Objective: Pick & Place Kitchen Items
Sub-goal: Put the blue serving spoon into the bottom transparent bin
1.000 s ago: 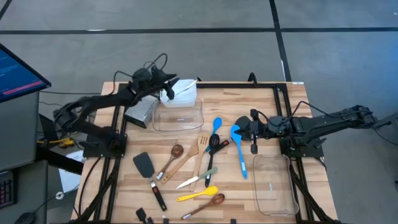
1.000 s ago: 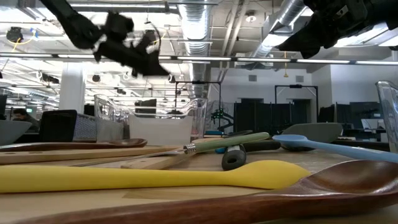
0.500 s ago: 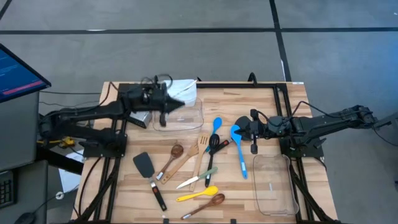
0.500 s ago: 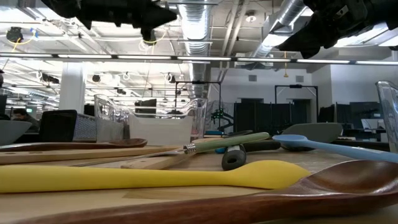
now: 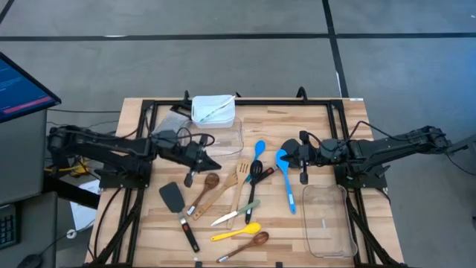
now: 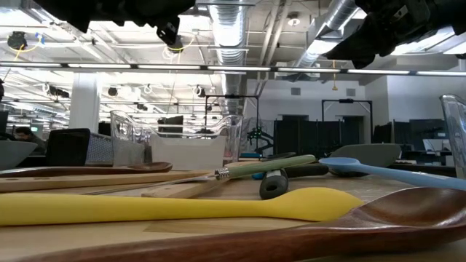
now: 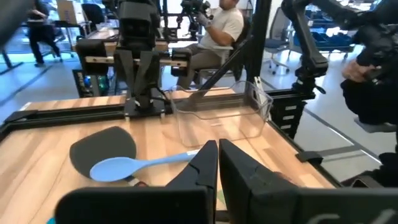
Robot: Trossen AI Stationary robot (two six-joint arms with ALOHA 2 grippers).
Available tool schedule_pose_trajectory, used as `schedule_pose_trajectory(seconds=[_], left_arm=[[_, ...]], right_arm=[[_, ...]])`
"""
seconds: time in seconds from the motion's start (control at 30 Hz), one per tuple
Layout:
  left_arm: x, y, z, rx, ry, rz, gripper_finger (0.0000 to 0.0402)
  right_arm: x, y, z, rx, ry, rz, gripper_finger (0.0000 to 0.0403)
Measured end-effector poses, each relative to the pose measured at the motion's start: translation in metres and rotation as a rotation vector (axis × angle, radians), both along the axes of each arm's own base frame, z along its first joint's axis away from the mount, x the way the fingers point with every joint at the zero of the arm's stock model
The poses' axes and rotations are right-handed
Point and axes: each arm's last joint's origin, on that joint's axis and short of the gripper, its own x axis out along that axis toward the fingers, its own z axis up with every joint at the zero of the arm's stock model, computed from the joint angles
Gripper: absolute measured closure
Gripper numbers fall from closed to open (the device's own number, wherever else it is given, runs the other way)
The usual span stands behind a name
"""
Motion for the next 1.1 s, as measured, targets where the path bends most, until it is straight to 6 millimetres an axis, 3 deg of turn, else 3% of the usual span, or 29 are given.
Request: schedule_pose_trajectory(seconds=[0.47,1.1], left_arm=[[0.0007,0.0074,0.0012,0.029,-0.020,0.265,0.0399],[-0.0001,0.0075,-0.0020,0.031,-0.011,0.268,0.0399]], right_arm=[[0.0037,0.0001,-0.0039,-0.088,0.034,0.030,0.0403],[0.0033,0.0029,-0.0042,-0.049,0.032,0.031,0.0403]])
